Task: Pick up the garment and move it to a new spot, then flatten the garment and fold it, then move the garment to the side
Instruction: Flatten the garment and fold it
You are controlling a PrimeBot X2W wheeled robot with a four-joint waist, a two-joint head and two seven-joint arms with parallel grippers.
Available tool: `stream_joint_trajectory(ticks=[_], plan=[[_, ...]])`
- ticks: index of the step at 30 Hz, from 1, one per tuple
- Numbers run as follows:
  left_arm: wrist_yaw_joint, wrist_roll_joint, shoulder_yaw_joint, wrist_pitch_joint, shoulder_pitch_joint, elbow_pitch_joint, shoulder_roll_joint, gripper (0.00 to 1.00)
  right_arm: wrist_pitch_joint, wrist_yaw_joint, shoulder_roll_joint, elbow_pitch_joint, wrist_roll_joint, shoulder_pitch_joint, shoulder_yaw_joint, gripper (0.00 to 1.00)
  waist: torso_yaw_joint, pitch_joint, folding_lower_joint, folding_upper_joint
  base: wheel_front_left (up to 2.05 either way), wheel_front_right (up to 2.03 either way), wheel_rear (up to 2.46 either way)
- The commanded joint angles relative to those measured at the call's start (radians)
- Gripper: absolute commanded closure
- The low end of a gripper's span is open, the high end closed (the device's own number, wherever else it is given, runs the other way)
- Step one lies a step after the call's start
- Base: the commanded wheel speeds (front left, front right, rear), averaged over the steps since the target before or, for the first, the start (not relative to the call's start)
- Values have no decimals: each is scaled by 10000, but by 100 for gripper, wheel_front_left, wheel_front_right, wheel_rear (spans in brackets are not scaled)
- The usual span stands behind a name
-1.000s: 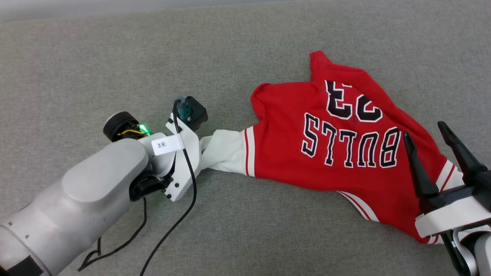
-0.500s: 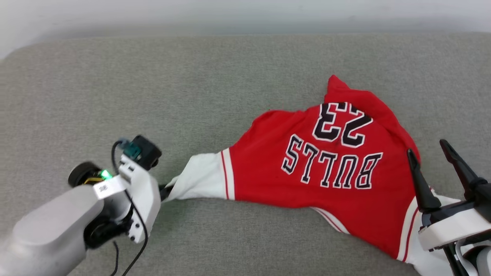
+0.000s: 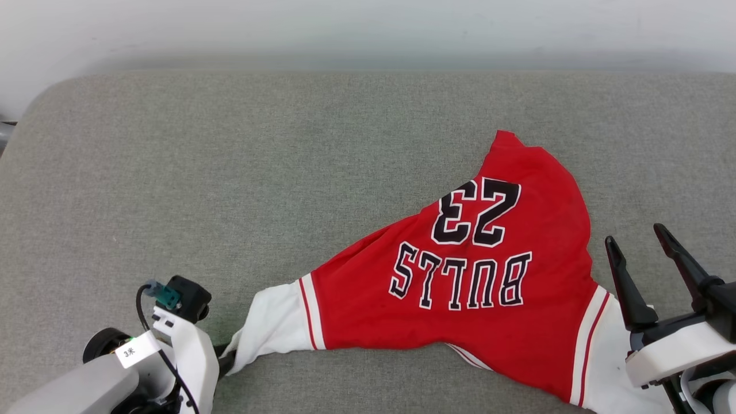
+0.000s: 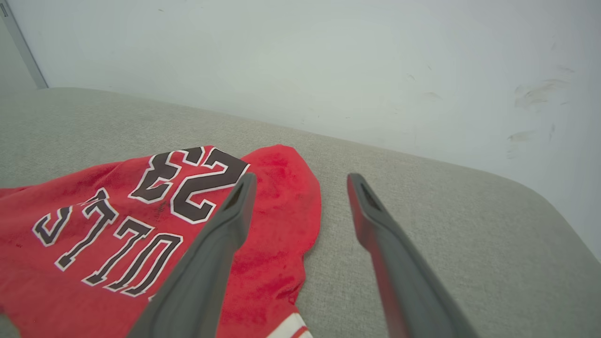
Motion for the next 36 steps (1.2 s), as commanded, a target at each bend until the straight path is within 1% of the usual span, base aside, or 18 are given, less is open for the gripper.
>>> stream_joint_trajectory(ticks=[1, 5, 8, 11, 14, 17, 22, 25, 29, 36], plan=[[116, 120, 108, -237, 20, 79, -83, 0, 27, -15, -33, -47, 52, 128, -29, 0, 14, -56, 0, -1, 0, 0, 0], [330, 762, 579, -1087, -791, -167, 78, 0, 85, -15, -69, -161, 32, 118, -63, 0, 1, -166, 0, -1, 0, 0, 0], [448, 1096, 967, -1519, -1413, -467, 181, 0, 90, -15, -35, -229, 3, 134, -73, 0, -35, -225, 0, -1, 0, 0, 0], [378, 1189, 1284, -1468, -2140, -751, 76, 0, 91, -15, 21, -270, -21, 159, -56, 0, -75, -240, 0, -1, 0, 0, 0], [91, 1193, 1267, -857, -2871, -980, -263, 0, 82, -15, 73, -286, -33, 95, 13, 0, -172, -201, 0, -1, 0, 0, 0], [-299, 711, 1127, 187, -3429, -937, -758, 0, 69, -15, 90, -298, -34, -56, 85, 0, -312, -118, 0, -1, 0, 0, 0], [-693, 740, 449, 1917, -4273, -311, -1569, 0, 12, -15, 180, -335, -78, -274, 234, 0, -658, 120, 0, -1, 0, 0, 0], [-872, 832, 20, 2718, -4500, 310, -1872, 0, -51, -15, 266, -323, -109, -412, 285, 0, -876, 312, 0, -1, 0, 0, 0], [-1066, 1146, -358, 3332, -4367, 1041, -2217, 0, -167, -15, 338, -239, -130, -569, 257, 0, -1122, 564, 0, -1, 0, 0, 0], [-1201, 1544, -617, 3689, -3670, 1932, -2589, 0, -358, -15, 423, -16, -129, -836, 258, 0, -1332, 974, 0, -1, 0, 0, 0]])
